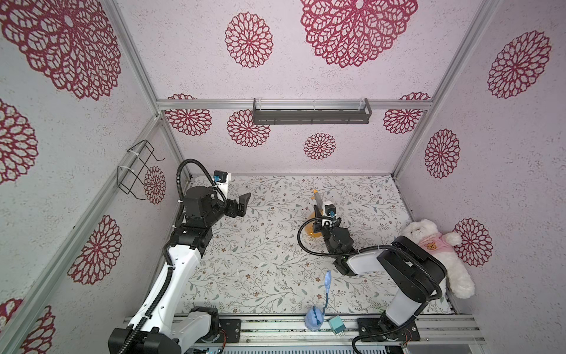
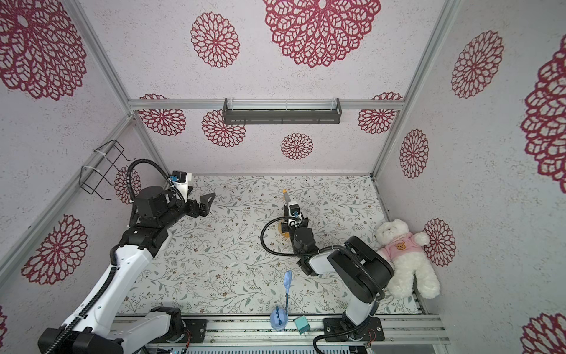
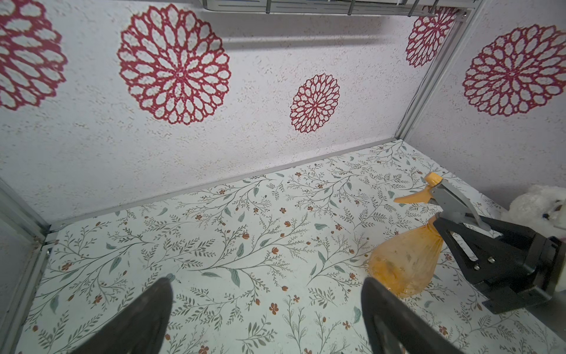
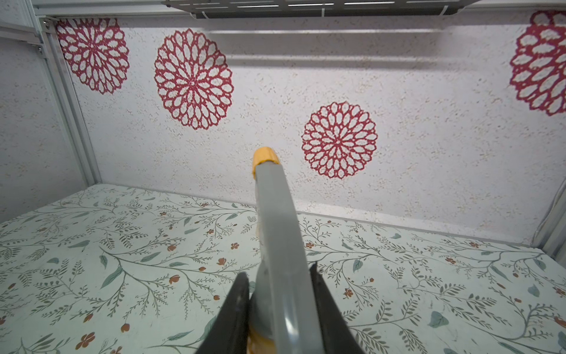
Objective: Attach spray nozzles to spray bottles
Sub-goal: Place the spray bottle at the center of the board.
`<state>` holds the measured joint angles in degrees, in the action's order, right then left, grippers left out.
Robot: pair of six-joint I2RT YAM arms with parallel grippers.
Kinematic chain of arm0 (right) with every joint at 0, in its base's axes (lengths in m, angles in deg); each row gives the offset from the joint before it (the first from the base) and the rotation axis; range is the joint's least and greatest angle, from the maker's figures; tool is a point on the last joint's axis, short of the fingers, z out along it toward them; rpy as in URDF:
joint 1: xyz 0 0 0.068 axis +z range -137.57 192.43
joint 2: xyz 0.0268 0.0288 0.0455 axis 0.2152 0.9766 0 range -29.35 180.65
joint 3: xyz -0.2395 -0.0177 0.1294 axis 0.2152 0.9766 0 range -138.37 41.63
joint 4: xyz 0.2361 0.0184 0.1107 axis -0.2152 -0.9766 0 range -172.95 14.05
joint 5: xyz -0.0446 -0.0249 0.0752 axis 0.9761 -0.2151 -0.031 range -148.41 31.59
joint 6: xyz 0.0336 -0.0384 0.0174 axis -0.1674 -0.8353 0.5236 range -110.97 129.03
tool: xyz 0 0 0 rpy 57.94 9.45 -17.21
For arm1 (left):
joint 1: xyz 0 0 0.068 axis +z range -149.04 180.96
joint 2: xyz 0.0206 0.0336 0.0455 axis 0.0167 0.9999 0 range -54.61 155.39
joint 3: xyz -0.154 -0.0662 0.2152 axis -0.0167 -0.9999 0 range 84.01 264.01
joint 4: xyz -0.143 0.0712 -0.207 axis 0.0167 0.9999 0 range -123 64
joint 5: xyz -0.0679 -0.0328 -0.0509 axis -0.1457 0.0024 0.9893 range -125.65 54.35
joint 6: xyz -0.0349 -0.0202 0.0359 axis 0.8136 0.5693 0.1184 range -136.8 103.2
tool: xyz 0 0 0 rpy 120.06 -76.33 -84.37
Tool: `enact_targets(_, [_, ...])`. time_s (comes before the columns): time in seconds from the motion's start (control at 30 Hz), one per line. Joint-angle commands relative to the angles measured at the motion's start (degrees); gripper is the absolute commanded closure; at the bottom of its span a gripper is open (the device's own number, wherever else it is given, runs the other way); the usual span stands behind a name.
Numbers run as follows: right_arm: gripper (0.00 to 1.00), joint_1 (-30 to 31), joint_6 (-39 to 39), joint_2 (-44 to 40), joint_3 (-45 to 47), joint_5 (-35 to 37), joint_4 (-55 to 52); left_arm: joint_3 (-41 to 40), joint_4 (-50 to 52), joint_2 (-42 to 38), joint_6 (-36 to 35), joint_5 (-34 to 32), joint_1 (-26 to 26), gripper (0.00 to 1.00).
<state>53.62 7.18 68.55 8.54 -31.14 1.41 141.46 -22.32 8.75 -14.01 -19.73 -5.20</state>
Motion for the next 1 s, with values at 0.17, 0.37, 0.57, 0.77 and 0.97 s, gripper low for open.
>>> enact_targets(0.17, [0.46, 0.29, 1.26, -3.09, -1.35, 0.03, -0.95, -0.20, -0.60, -0.26, -0.35, 0.82, 0.44, 0.03])
enact_targets(0.37, [0.23, 0.29, 1.40, -6.15, -1.13, -0.98, -3.66, 0.05, -0.84, 0.50, -0.27, 1.17, 0.50, 0.03])
enact_targets(0.57, [0.03, 0.51, 2.02, -10.66, 0.46, -1.47, -6.62, 0.12, -1.39, 0.98, -0.20, 1.06, 0.53, 0.03])
enact_targets(0.77, [0.01, 1.17, 2.60, -19.30, 2.84, -2.66, -11.16, 0.29, -1.87, 1.51, -0.18, 0.47, 0.79, 0.03])
enact_targets(0.97, [0.01, -0.22, -2.44, -30.92, -5.16, -2.79, -31.71, -0.42, -2.80, 2.03, 0.45, -1.32, 4.50, 0.03])
